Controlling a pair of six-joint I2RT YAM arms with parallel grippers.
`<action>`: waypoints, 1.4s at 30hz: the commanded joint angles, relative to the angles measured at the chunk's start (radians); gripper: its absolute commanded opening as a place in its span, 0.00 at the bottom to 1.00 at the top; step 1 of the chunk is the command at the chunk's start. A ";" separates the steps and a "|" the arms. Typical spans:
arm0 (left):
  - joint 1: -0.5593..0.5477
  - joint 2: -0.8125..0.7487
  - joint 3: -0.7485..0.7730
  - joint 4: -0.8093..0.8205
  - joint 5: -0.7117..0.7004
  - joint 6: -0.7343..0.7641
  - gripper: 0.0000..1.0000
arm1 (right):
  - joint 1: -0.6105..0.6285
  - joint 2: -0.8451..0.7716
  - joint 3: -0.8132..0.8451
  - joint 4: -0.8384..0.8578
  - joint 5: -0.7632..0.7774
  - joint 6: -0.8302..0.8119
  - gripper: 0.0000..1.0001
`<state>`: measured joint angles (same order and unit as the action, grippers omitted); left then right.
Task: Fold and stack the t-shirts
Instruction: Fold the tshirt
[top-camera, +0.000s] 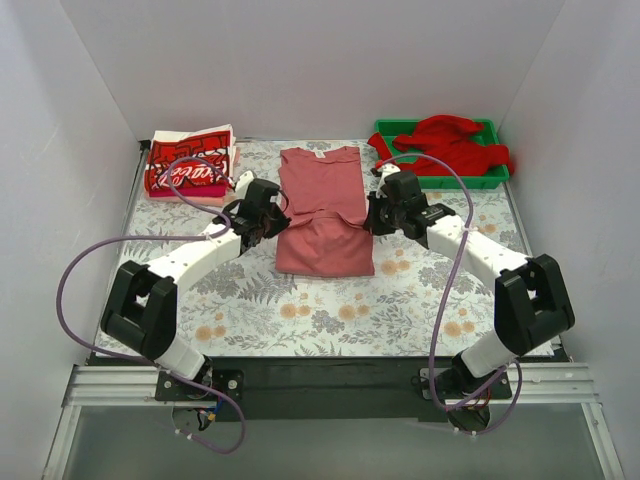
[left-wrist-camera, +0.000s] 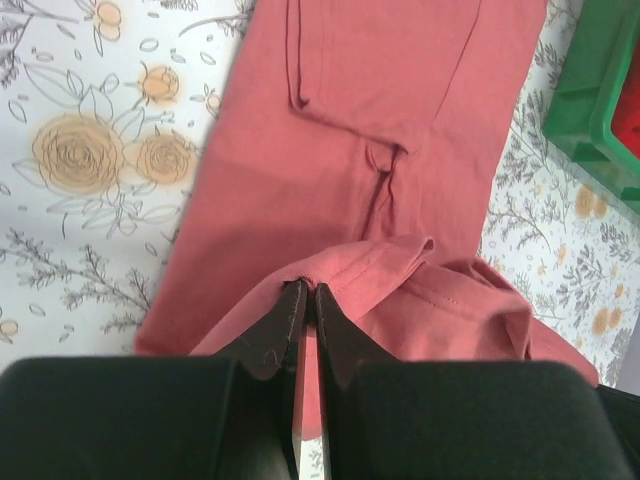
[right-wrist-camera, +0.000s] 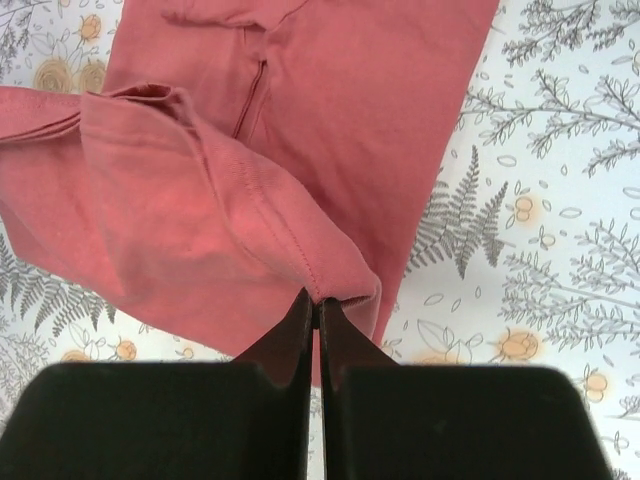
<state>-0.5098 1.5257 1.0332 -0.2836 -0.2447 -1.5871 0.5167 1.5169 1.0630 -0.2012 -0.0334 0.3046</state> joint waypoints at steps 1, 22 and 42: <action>0.034 0.023 0.057 0.035 0.019 0.041 0.00 | -0.033 0.048 0.083 0.042 -0.055 -0.051 0.01; 0.163 0.293 0.218 0.086 0.183 0.128 0.05 | -0.147 0.327 0.290 0.046 -0.198 -0.107 0.07; 0.152 -0.061 -0.208 0.109 0.363 0.058 0.92 | -0.167 -0.044 -0.252 0.222 -0.333 0.062 0.98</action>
<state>-0.3458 1.5177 0.9001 -0.1905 0.0723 -1.4872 0.3481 1.5272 0.9016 -0.0891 -0.3054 0.2981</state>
